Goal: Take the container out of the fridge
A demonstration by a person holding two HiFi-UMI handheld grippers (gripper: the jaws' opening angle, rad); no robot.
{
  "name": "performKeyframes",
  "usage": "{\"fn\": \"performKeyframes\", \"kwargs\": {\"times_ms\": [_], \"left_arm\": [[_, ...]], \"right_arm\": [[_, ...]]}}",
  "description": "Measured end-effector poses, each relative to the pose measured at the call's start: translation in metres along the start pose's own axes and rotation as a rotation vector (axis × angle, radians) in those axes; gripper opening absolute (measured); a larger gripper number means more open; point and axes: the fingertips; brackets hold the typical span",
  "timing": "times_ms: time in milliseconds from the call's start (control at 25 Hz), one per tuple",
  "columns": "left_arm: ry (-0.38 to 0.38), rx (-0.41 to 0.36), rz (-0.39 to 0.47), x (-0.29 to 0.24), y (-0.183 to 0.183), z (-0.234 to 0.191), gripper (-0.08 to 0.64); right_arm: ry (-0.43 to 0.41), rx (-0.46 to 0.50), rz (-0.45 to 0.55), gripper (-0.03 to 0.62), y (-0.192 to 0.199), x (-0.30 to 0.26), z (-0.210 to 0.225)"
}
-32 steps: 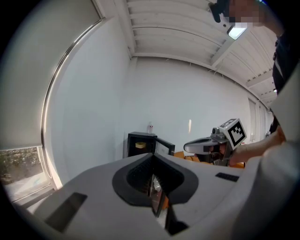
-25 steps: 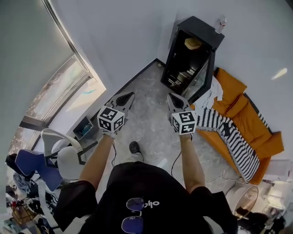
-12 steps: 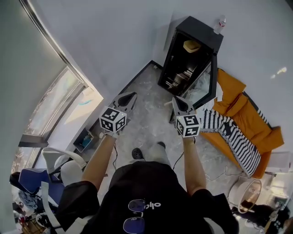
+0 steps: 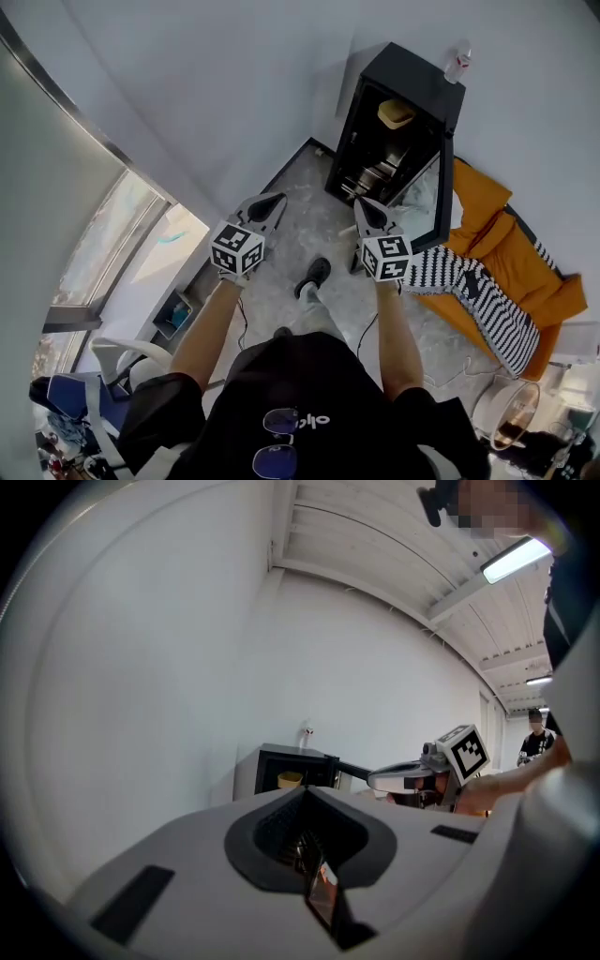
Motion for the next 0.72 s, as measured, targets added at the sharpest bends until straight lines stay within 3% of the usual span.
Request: {"fn": "performKeyframes", "kwargs": {"times_ms": [320,720], "left_arm": [[0.06,-0.037,0.001,-0.138,-0.045,-0.038,0.008],[0.132,-0.03,-0.005,-0.267,-0.067,-0.03,0.008]], "right_arm": [[0.04,-0.015,0.024,0.008,-0.045,-0.076,0.117],[0.082,-0.037,0.013,0.008,-0.062,-0.107,0.229]]}}
Point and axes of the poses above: the fingertips, and each gripper's own axes: x backward along the fingers, z to its right, y out of its underside, and after that the axes turned 14 degrees about -y, right-handed
